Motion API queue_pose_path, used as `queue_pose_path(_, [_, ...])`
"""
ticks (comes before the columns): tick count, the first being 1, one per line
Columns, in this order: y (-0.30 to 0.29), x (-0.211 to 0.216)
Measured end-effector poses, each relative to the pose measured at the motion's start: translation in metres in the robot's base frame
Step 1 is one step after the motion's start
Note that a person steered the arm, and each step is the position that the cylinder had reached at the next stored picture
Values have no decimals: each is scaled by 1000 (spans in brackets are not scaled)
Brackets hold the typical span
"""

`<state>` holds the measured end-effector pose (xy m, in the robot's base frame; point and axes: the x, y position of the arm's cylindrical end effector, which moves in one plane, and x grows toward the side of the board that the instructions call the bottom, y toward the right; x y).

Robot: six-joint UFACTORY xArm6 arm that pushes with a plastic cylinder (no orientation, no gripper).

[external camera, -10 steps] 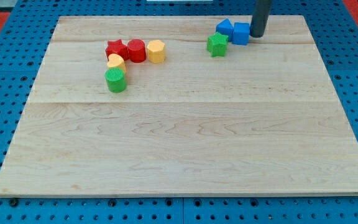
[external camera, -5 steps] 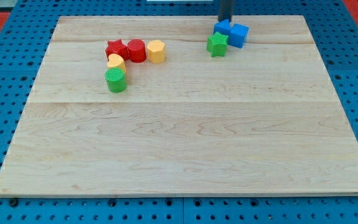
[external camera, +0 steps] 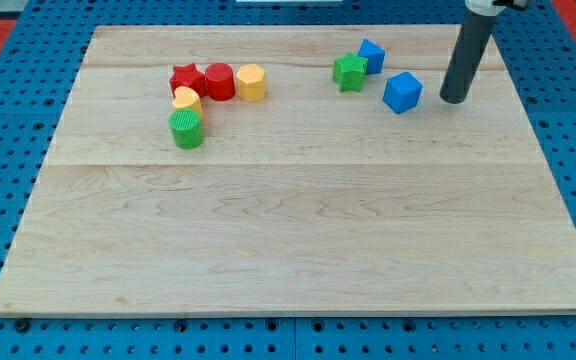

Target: Push blue cube towards green circle

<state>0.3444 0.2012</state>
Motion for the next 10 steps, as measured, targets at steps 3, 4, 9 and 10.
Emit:
queue_pose_path(3, [-73,-28])
queue_pose_path(4, [-145,8])
queue_pose_path(9, [-229,40])
queue_pose_path(10, [-228,40])
